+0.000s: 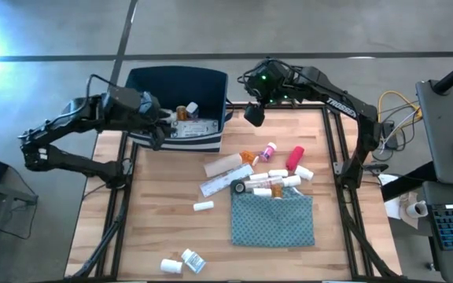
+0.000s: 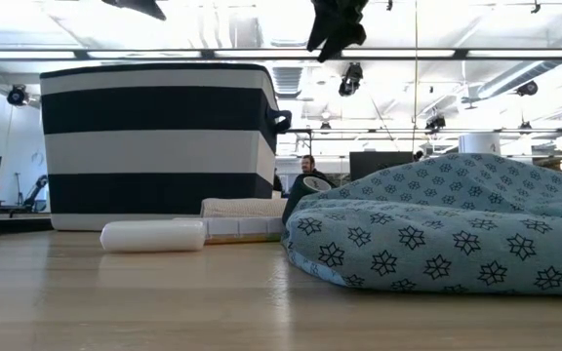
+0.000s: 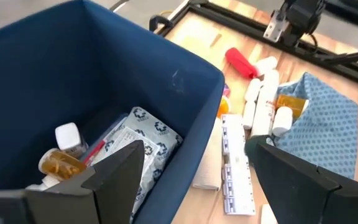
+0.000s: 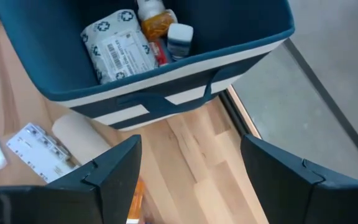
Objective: Pick & place medical supplies in basket/bin
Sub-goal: Put the white medicine organizer into the blue bin
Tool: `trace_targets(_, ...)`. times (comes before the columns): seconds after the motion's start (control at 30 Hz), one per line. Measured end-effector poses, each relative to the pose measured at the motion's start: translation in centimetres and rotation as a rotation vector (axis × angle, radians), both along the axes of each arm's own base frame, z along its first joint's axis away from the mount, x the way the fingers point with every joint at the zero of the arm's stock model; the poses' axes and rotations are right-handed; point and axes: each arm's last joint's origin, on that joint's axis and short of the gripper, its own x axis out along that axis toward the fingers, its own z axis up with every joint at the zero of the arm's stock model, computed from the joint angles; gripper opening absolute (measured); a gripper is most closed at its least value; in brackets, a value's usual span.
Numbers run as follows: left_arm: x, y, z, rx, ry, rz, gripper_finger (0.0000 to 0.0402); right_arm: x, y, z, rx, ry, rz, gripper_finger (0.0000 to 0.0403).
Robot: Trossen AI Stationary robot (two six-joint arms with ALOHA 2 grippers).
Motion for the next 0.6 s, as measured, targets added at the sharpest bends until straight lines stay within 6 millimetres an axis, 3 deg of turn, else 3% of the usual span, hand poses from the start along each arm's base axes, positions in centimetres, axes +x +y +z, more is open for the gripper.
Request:
trace_targets(0.3,4.2,1.0,-2.3,-0.031,0.133,0.001,0.0281,-0.7,1.0,-1.4,0.07,0.158,0.129,0.0265)
trace_targets(0.5,7.8,1.8,-4.9,-0.066,0.245,-0.007,0.0281,-0.3,0.7,-1.6,0.043,0.134,0.142,0.0265)
trace_targets(0.6,9.4,2.2,-5.6,-0.133,0.215,-0.091,0.0281,-0.3,0.8,-1.6,0.05,0.122,0.129,0.0265)
